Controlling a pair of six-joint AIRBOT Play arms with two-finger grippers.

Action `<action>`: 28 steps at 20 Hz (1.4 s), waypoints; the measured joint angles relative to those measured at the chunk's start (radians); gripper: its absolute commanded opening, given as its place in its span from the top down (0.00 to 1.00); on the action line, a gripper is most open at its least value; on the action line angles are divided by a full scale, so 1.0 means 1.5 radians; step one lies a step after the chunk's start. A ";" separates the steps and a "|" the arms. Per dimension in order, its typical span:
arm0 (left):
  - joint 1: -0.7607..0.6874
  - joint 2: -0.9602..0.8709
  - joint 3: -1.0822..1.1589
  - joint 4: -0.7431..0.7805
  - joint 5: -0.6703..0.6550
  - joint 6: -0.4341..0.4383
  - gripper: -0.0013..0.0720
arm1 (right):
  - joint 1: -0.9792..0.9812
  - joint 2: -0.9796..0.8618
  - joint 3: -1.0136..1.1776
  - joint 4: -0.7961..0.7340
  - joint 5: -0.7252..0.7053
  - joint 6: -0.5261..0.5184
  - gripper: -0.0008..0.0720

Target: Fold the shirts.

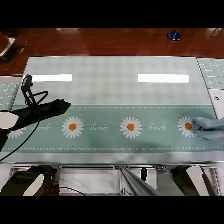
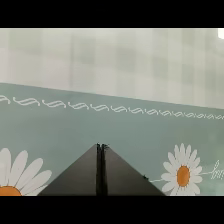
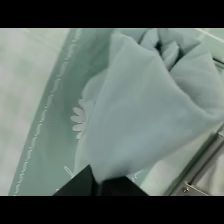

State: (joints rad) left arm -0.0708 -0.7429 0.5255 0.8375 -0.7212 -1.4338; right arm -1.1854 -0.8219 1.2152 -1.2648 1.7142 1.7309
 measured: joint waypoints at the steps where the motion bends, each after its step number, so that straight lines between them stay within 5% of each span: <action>1: 0.000 0.000 0.000 0.000 0.002 0.000 0.96 | -0.016 0.025 -0.031 -0.030 -0.004 0.003 0.96; 2: 0.000 0.000 0.000 0.000 0.004 0.000 0.96 | -0.029 0.052 -0.059 -0.070 -0.008 0.012 0.95; 3: 0.000 0.000 0.000 0.000 0.006 0.000 0.96 | -0.037 0.075 -0.082 -0.113 -0.011 0.021 0.84; 5: 0.000 0.000 0.000 0.000 0.007 0.000 0.96 | -0.046 0.112 -0.116 -0.208 -0.016 0.048 0.42; 10: 0.000 0.000 0.000 -0.010 0.023 0.000 0.96 | -0.003 0.125 -0.145 -0.313 -0.028 0.051 0.50; 12: 0.000 -0.002 0.013 -0.019 0.040 0.001 0.96 | 0.030 0.105 -0.130 -0.300 -0.060 0.045 0.87; 13: 0.001 -0.005 0.029 -0.023 0.047 0.002 0.96 | 0.049 0.091 -0.114 -0.273 -0.079 0.040 0.96; 20: -0.037 -0.121 0.341 -0.027 -0.015 0.027 0.96 | 0.424 -0.075 0.007 0.132 -0.322 -0.085 0.96; 23: -0.097 -0.163 0.413 0.064 -0.061 -0.003 0.96 | 0.673 -0.160 0.016 0.067 -0.373 -0.109 0.96; 28: -0.163 -0.196 0.340 0.299 -0.090 -0.130 0.96 | 0.897 -0.297 -0.020 -0.178 -0.356 -0.020 0.96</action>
State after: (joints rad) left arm -0.3153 -1.0374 1.0348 1.2861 -0.8562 -1.6287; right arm 0.1600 -1.2678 1.1854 -1.5318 1.1805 1.7016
